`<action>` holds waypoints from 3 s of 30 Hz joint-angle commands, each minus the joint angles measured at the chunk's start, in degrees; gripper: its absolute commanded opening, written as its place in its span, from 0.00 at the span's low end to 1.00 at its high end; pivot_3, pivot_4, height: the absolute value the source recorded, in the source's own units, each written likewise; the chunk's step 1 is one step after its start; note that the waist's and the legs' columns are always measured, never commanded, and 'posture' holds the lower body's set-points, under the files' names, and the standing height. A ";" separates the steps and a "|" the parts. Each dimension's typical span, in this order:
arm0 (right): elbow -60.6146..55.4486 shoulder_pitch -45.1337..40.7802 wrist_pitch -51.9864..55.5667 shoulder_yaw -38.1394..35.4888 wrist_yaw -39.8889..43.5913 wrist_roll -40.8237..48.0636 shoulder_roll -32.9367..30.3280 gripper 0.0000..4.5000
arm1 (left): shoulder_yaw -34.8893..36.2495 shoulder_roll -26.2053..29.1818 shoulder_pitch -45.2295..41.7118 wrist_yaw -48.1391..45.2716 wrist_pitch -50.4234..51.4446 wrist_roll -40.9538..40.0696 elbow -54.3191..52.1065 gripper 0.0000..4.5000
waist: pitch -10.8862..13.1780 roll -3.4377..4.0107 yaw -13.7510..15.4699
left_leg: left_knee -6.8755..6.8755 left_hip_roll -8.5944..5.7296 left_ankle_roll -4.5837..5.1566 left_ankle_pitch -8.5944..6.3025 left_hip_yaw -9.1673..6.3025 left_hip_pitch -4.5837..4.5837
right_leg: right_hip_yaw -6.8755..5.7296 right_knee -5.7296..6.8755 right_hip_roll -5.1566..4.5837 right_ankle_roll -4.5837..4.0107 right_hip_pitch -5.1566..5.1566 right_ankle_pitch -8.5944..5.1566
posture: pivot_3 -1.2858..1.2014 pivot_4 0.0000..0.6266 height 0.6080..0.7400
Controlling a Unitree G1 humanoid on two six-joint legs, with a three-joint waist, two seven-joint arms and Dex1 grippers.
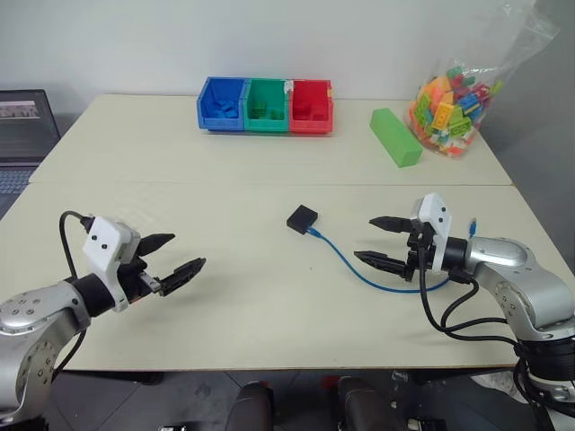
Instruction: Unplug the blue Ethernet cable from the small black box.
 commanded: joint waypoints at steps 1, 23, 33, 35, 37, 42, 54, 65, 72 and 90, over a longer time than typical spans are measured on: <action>0.08 -0.18 -2.96 -0.17 1.18 -0.87 -0.70 0.95 | -0.87 1.67 0.53 -2.70 -2.07 0.74 -0.44 1.00 | 0.00 0.00 -0.06 | 0.00 0.00 0.00 0.00 0.03 0.00 | 0.01 0.00 0.00 -0.01 -0.02 0.01 | 0.52 0.24 1.00; 4.49 -1.74 -6.09 1.52 3.54 -4.63 -2.09 0.97 | -5.07 0.77 -1.61 -10.01 -10.39 0.74 0.01 1.00 | 0.00 0.00 0.04 | 0.00 0.00 0.00 0.00 0.07 0.00 | 0.02 0.01 0.00 -0.02 -0.03 0.01 | 0.52 0.24 1.00; 8.00 -5.97 -6.64 6.96 -3.21 -10.37 5.31 0.97 | -7.93 2.79 -3.83 -12.88 -10.20 1.06 1.99 1.00 | 0.00 0.00 -0.43 | -0.01 0.03 0.00 0.00 0.06 0.00 | 0.02 0.02 0.02 -0.02 -0.05 0.01 | 0.52 0.24 1.00; 10.97 -7.20 -7.49 9.40 -6.02 -13.35 8.42 0.97 | -8.36 2.96 -4.51 -13.12 -9.82 0.99 2.23 1.00 | 0.00 0.00 -0.49 | 0.00 0.02 0.00 0.00 0.07 0.00 | 0.03 0.02 0.02 -0.03 -0.05 0.02 | 0.52 0.24 1.00; 13.61 -8.15 -8.57 11.11 -7.89 -15.60 10.86 0.97 | -8.73 3.10 -5.03 -13.24 -9.74 1.10 2.44 1.00 | 0.00 0.01 -0.54 | 0.00 0.02 0.00 0.00 0.07 0.00 | 0.03 0.04 0.02 -0.03 -0.05 0.02 | 0.52 0.24 1.00; 24.05 -12.88 -13.01 14.74 -10.83 -19.89 18.35 0.97 | -9.90 3.41 -7.02 -13.76 -9.40 1.26 3.21 1.00 | 0.01 0.02 -0.67 | 0.00 0.02 0.00 0.00 0.09 -0.01 | 0.02 0.05 0.02 -0.04 -0.09 0.02 | 0.52 0.24 1.00; 39.64 -18.94 -18.28 15.17 -12.71 -24.80 24.62 0.77 | -8.94 3.38 -6.62 -13.18 -8.42 0.65 2.23 1.00 | 0.01 0.02 -0.81 | 0.00 0.02 0.00 0.00 0.07 -0.03 | 0.01 0.07 0.00 -0.05 -0.09 0.03 | 0.52 0.24 1.00; 39.96 -19.88 -17.48 15.21 -13.81 -27.03 24.04 0.20 | -8.84 2.87 -7.87 -10.15 -5.29 0.38 3.48 1.00 | 0.01 0.02 -0.75 | 0.00 0.01 0.00 0.00 0.03 -0.01 | -0.02 0.12 0.00 -0.05 -0.09 0.03 | 0.52 0.24 1.00; 33.71 -18.30 -25.77 15.84 -11.09 -28.17 22.09 0.03 | -5.95 0.42 -10.32 -7.51 2.10 -6.65 6.68 1.00 | 0.01 0.02 -0.83 | 0.00 0.01 0.00 0.00 0.05 -0.02 | -0.01 0.12 0.00 -0.05 -0.10 0.03 | 0.52 0.24 1.00; 32.14 -23.00 -70.50 25.07 -11.99 -42.57 16.96 0.03 | -8.83 -4.59 -21.29 -4.69 17.86 -20.04 11.81 1.00 | 0.00 -0.02 -0.84 | 0.04 0.01 -0.03 0.02 -0.03 0.00 | -0.08 0.22 -0.01 -0.05 -0.07 0.04 | 0.52 0.24 1.00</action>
